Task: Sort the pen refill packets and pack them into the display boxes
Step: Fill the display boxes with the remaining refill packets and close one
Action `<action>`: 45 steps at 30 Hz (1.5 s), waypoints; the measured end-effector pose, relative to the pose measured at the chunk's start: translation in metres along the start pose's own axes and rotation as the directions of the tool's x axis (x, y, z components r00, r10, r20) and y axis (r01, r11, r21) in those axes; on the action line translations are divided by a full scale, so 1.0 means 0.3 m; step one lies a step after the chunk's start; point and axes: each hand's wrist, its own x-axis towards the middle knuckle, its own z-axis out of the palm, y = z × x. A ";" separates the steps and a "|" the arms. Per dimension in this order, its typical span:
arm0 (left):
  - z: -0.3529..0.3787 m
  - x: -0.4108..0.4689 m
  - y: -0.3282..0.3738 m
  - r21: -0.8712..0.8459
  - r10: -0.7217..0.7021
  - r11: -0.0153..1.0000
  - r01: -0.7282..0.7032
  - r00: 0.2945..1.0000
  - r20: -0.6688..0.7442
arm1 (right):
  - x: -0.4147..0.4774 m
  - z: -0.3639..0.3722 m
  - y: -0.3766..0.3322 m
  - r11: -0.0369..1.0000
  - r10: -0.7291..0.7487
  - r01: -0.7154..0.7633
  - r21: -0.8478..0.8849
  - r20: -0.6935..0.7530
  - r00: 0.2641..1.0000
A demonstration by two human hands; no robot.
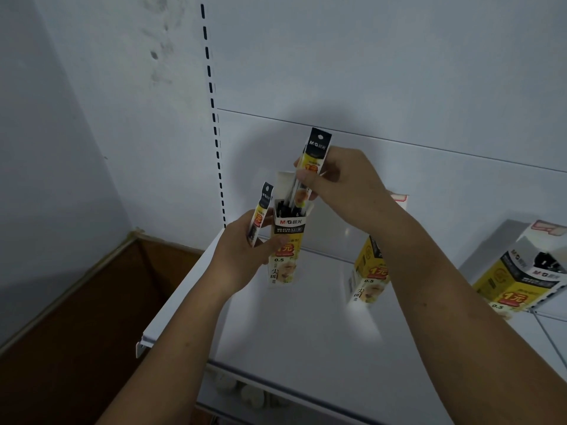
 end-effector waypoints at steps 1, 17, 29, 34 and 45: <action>0.000 0.000 -0.001 0.003 0.001 1.000 -0.001 1.000 0.000 | 0.001 -0.002 -0.001 1.000 -0.002 0.002 0.001 0.013 1.000; 0.004 -0.004 -0.009 0.002 -0.012 1.000 0.012 1.000 -0.007 | -0.016 0.015 -0.021 1.000 -0.002 0.002 -0.026 -0.002 1.000; -0.002 -0.008 -0.003 -0.028 -0.012 1.000 0.012 1.000 -0.002 | -0.007 -0.115 -0.073 0.997 -0.046 0.057 0.054 -0.183 0.982; 0.004 -0.007 0.001 -0.032 -0.009 0.999 0.009 1.000 0.005 | -0.016 -0.095 -0.081 0.998 -0.031 0.036 0.041 -0.125 0.992; 0.007 -0.010 0.001 -0.035 -0.001 0.999 0.001 1.000 0.005 | -0.019 -0.032 -0.031 1.000 -0.022 0.023 -0.010 0.065 0.998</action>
